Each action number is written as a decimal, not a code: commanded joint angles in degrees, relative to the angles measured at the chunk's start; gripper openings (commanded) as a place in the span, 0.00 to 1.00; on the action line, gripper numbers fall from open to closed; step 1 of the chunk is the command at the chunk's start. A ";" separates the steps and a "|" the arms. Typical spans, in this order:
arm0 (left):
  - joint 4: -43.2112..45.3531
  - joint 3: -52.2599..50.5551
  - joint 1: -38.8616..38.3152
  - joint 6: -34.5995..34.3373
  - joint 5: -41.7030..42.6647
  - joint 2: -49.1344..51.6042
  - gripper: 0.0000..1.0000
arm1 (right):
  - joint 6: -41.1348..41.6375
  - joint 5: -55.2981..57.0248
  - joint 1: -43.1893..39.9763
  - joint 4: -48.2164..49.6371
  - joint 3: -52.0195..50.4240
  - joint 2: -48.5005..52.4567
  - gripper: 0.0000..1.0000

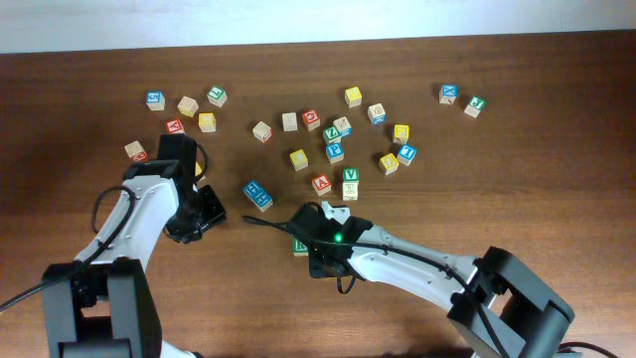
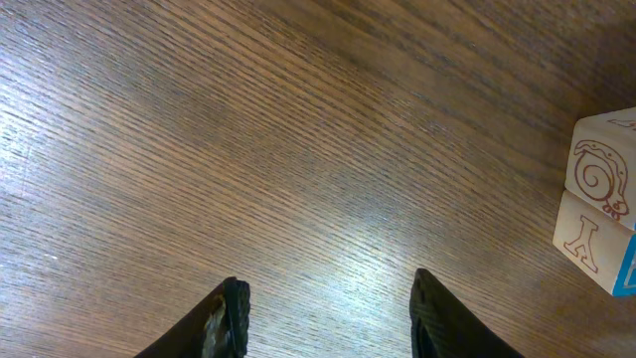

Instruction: Spell out RSS

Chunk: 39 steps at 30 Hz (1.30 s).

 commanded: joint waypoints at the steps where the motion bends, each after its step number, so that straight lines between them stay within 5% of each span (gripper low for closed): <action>1: -0.09 0.44 0.33 0.96 -0.61 -0.83 0.45 | -0.57 1.16 -0.22 0.26 -0.42 0.39 0.04; 25: -0.07 0.44 0.33 0.96 -0.59 -0.83 0.44 | -0.57 -1.09 -0.22 0.52 -0.31 0.35 0.04; 32: -0.13 0.44 0.33 0.96 -0.59 -0.83 0.44 | -3.98 -3.91 -7.02 -14.49 3.78 -3.93 0.04; 39: -0.33 0.44 0.28 0.96 -0.37 -0.83 0.44 | -9.40 -10.75 -10.29 -1.44 1.31 0.44 0.04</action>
